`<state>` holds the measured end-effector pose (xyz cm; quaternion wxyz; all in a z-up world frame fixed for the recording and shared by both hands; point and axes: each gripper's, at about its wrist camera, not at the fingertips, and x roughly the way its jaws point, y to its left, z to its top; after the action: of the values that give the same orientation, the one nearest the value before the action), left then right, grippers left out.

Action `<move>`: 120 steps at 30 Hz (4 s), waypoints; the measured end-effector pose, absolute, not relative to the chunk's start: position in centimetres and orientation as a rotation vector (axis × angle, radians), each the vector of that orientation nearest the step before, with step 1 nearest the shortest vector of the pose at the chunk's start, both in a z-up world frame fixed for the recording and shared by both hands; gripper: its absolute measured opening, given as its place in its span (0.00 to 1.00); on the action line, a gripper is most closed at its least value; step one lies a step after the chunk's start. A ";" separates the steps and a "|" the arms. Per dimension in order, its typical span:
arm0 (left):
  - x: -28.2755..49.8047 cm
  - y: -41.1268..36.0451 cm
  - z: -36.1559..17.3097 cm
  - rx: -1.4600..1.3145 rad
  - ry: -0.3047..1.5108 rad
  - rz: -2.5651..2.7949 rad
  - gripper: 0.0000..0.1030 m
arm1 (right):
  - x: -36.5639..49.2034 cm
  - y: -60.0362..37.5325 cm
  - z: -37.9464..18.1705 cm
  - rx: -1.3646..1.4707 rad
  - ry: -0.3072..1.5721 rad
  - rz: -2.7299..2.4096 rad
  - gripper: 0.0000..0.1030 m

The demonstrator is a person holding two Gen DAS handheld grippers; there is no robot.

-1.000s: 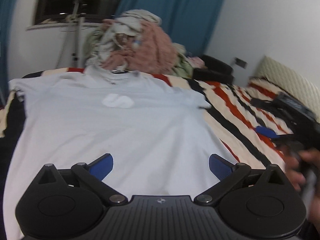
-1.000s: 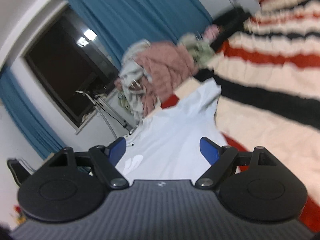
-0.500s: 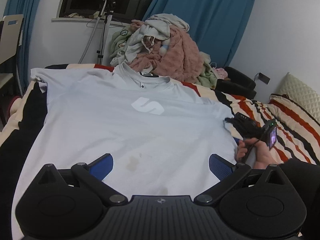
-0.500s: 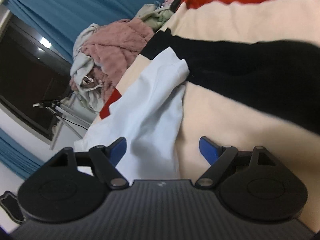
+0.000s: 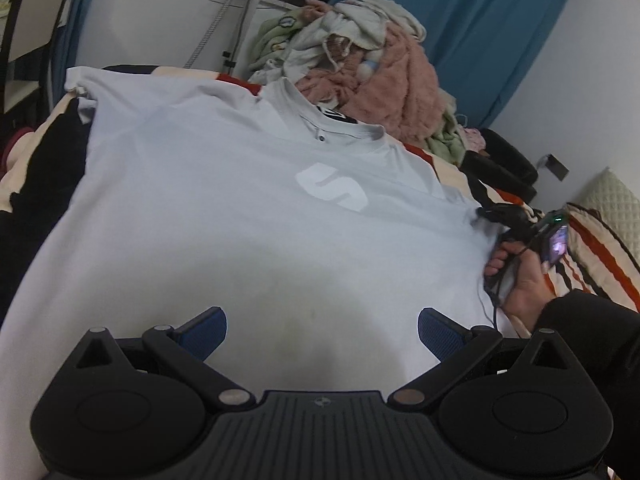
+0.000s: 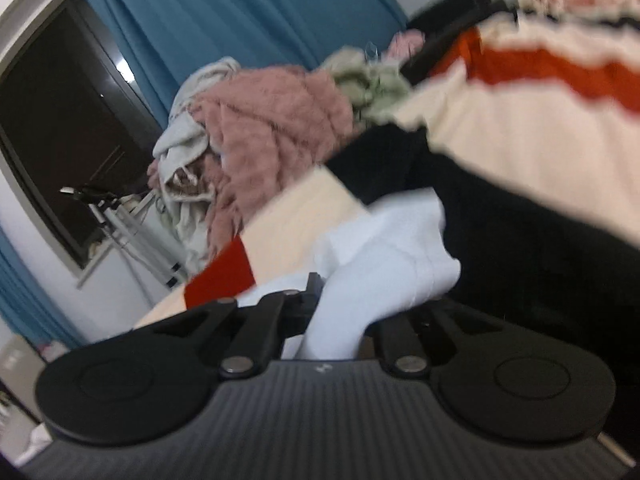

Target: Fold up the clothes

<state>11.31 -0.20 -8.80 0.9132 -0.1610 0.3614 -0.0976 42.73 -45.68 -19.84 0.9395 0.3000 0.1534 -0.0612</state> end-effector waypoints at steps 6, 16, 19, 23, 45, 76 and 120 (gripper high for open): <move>9.3 1.2 -7.5 -0.336 0.699 -0.138 1.00 | 40.7 -39.0 -10.6 0.311 0.255 -0.195 0.09; 6.8 2.9 -5.5 -0.302 0.620 -0.064 1.00 | 39.9 -18.3 -6.2 -0.106 0.186 -0.119 0.09; 6.7 3.5 -5.4 -0.288 0.600 -0.042 1.00 | 41.2 -12.9 -8.9 -0.163 0.242 -0.056 0.09; 7.9 4.8 -6.7 -0.290 0.609 0.006 1.00 | 43.3 -7.4 -12.9 -0.225 0.317 0.001 0.09; 9.3 3.7 -7.7 -0.201 0.611 0.009 0.99 | 28.4 -13.2 -8.5 0.075 0.361 0.204 0.90; 0.0 -12.3 -7.9 0.133 0.682 -0.273 0.83 | -0.4 -38.5 -6.3 0.506 0.181 -0.190 0.90; -10.5 -3.9 -7.3 -0.303 0.862 -0.422 0.03 | -1.8 -36.0 -7.3 0.385 0.155 -0.244 0.90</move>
<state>-10.54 -3.85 -7.32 0.8759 -0.1452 0.4133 -0.2023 -1.75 -36.01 -7.28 0.9712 0.1906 0.0766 -0.1206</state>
